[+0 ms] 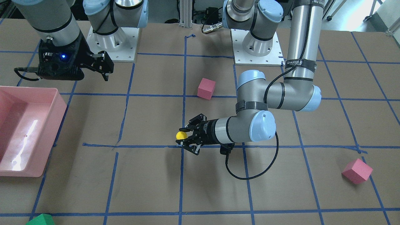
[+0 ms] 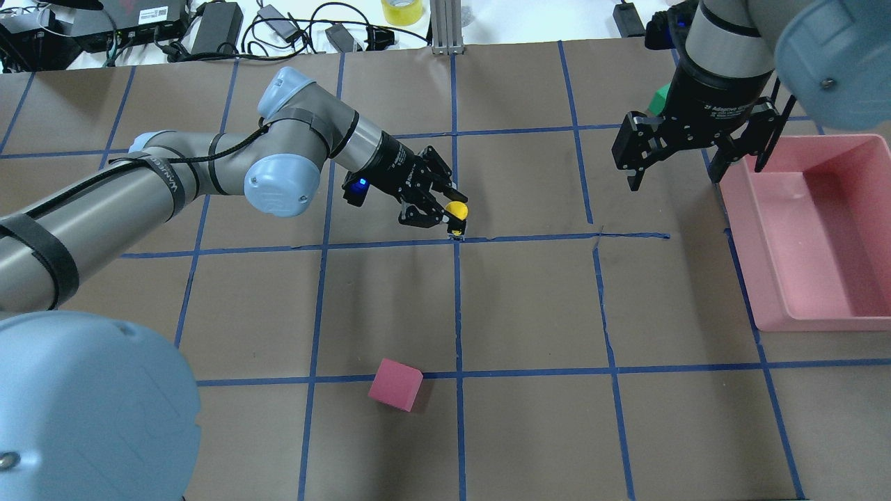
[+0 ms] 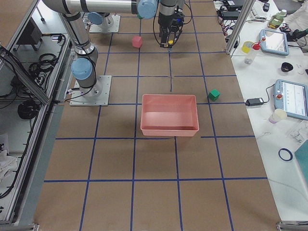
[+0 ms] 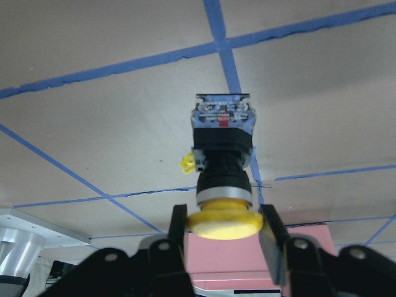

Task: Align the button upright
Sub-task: 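Rotate the switch yellow cap up and place it upright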

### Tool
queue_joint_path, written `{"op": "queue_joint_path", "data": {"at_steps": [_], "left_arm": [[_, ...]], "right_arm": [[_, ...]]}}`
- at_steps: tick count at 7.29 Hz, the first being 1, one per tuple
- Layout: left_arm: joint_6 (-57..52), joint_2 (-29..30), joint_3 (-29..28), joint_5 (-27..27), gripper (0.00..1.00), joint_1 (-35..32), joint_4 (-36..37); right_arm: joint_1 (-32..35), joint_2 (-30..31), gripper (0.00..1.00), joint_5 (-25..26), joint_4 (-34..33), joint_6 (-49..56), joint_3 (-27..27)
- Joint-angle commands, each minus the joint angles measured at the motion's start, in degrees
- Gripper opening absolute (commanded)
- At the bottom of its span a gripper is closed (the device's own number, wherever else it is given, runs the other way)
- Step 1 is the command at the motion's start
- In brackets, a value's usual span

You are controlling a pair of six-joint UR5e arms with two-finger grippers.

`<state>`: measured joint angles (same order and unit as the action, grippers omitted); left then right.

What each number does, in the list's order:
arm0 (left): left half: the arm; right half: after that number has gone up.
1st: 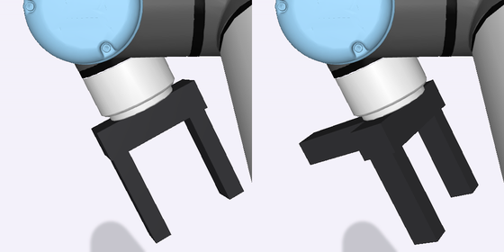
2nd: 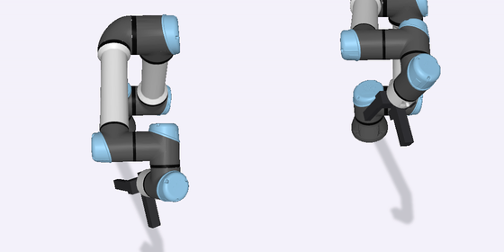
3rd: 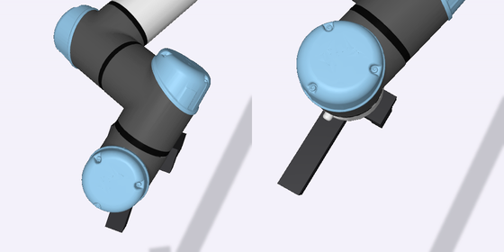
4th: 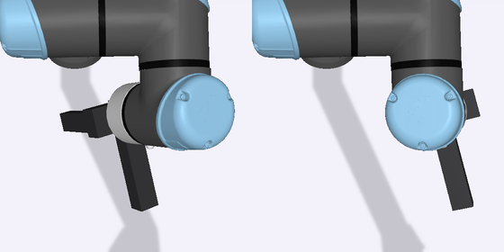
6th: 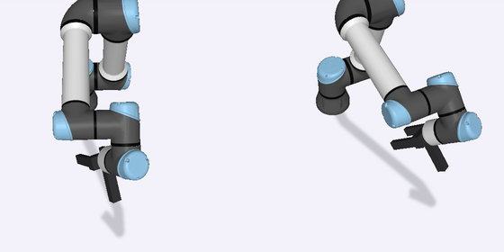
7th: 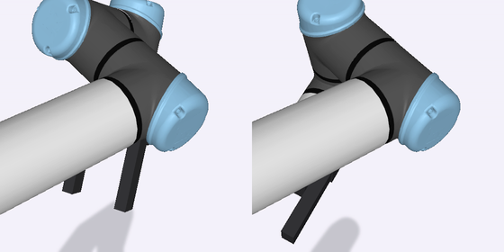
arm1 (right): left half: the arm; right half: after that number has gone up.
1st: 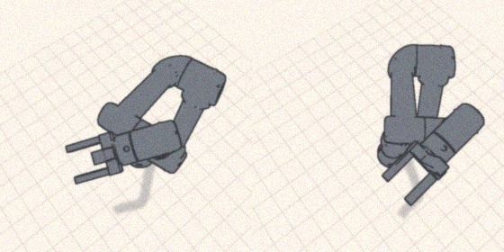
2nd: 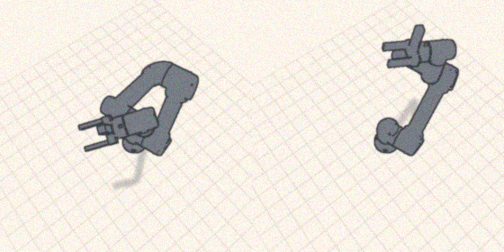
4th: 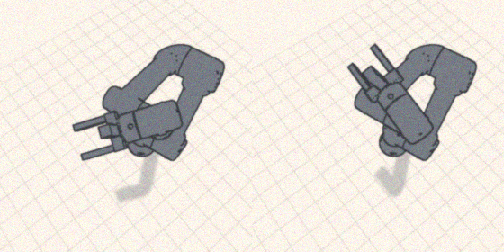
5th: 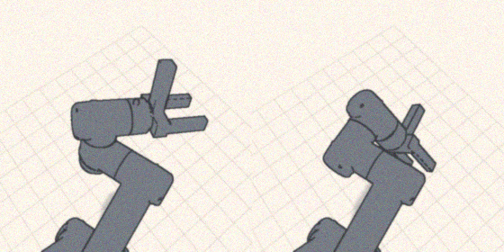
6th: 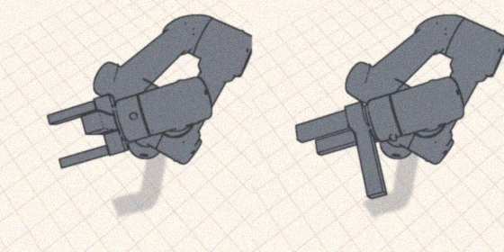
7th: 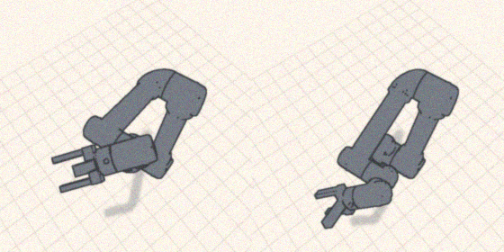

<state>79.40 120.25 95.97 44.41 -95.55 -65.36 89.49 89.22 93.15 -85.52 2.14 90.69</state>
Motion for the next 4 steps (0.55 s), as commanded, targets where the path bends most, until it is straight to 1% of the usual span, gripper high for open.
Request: {"op": "queue_joint_path", "data": {"at_steps": [1, 2, 3, 4], "left_arm": [[0.06, 1.39, -0.6, -0.11, 0.0, 0.02, -0.03], [-0.2, 1.39, -0.43, -0.11, 0.0, 0.02, -0.03], [-1.25, 1.05, -0.17, 0.67, 0.25, 0.02, 0.23], [-1.09, 0.61, -0.08, 0.94, 0.99, 0.02, 0.23]], "right_arm": [[-0.02, -0.01, 1.0, 0.01, 0.0, 0.06, 0.02], [-0.02, -0.01, 1.0, 0.1, 0.0, 0.06, 0.02], [-0.02, -0.01, 1.0, 0.1, 0.0, 0.06, 0.02], [-0.02, -0.01, 1.0, 0.19, 0.0, 0.06, 0.02]]}}
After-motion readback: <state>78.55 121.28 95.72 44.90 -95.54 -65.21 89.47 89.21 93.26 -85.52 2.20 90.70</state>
